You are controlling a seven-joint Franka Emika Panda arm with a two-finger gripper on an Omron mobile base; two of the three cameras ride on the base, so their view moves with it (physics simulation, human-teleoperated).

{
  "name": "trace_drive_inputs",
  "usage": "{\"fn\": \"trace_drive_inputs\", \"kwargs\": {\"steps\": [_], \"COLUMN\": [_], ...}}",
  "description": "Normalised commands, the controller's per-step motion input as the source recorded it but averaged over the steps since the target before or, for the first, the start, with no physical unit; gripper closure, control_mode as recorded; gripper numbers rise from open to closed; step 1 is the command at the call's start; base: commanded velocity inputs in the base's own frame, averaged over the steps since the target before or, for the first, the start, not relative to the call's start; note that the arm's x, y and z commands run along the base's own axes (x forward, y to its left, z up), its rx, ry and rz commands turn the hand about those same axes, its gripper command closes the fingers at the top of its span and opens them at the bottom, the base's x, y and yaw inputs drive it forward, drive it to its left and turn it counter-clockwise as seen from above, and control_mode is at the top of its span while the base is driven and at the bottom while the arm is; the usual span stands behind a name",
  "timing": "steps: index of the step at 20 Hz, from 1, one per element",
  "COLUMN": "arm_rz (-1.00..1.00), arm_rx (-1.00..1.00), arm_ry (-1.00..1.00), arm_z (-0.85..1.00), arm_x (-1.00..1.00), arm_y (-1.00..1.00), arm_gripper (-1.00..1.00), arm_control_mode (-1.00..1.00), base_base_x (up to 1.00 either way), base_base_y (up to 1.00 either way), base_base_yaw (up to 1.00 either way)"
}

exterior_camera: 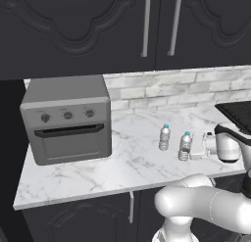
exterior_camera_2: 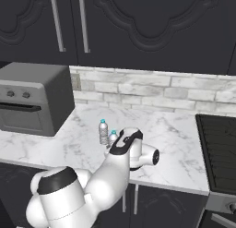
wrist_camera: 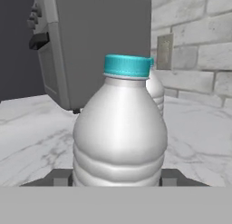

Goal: Take the bottled waters from the counter and place them in the freezer to freeze. Close the freezer door after placing the bottles.

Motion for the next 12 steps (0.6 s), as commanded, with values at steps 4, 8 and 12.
{"fn": "trace_drive_inputs", "kwargs": {"steps": [4,8,12], "arm_rz": [0.00,0.00,0.00], "arm_rx": [0.00,0.00,0.00], "arm_ry": [0.00,0.00,-0.01], "arm_z": [0.00,0.14,0.64], "arm_x": [0.00,-0.08,-0.42], "arm_y": [0.08,0.11,0.06], "arm_gripper": [1.00,1.00,1.00], "arm_control_mode": [-1.00,-1.00,-1.00], "base_base_x": [0.00,0.00,0.00], "base_base_y": [0.00,0.00,0.00], "base_base_yaw": [0.00,0.00,0.00]}}
